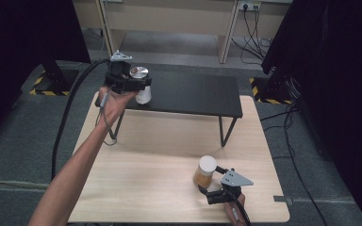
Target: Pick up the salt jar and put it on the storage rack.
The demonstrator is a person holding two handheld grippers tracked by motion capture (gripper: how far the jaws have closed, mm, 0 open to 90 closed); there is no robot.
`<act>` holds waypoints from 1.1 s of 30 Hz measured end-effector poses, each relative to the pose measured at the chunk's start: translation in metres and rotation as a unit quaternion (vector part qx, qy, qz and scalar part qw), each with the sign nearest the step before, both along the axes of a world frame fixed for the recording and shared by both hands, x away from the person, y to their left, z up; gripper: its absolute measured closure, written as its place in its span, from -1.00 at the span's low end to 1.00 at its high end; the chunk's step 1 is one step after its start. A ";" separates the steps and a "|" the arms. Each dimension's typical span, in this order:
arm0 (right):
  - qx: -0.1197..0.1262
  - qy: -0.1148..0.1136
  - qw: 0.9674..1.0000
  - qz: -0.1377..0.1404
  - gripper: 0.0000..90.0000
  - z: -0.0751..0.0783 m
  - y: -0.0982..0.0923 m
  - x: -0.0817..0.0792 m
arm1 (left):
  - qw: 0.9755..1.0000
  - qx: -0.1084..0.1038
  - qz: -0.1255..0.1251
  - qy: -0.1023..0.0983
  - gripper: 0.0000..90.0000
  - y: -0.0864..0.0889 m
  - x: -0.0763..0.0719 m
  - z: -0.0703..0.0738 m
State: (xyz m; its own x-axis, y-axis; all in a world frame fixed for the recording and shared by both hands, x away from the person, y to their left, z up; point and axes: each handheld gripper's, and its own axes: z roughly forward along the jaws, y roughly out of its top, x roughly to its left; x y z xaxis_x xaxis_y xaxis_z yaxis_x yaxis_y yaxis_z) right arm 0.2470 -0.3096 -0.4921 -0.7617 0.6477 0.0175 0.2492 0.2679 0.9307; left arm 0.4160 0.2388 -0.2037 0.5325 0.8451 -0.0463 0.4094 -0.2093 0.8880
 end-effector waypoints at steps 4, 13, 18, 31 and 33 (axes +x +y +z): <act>0.001 0.000 1.000 0.001 -0.97 0.000 -0.001 0.000 | 1.000 -0.002 0.014 0.002 -0.29 -0.002 0.011 -0.003; 0.002 0.001 1.000 0.002 -0.97 0.000 -0.001 0.001 | 0.999 0.012 0.034 -0.007 -0.30 -0.013 0.023 -0.009; 0.002 0.002 1.000 0.003 -0.97 0.000 -0.001 0.001 | 0.999 0.029 0.040 -0.012 -0.30 -0.021 0.024 -0.015; 0.000 0.000 1.000 0.004 -0.97 0.000 -0.001 0.001 | 0.999 0.022 0.038 -0.012 -0.30 -0.019 0.026 -0.020; 0.000 0.000 1.000 0.004 -0.97 0.000 -0.001 0.001 | 0.999 0.022 0.038 -0.011 -0.30 -0.018 0.026 -0.020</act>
State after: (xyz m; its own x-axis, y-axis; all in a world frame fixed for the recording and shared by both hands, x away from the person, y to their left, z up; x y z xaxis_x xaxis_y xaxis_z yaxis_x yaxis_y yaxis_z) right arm 0.2480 -0.3104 -0.4922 -0.7665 0.6421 0.0167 0.2465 0.2700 0.9308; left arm 0.4422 0.2203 -0.2236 0.4670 0.8843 0.0030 0.4060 -0.2174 0.8876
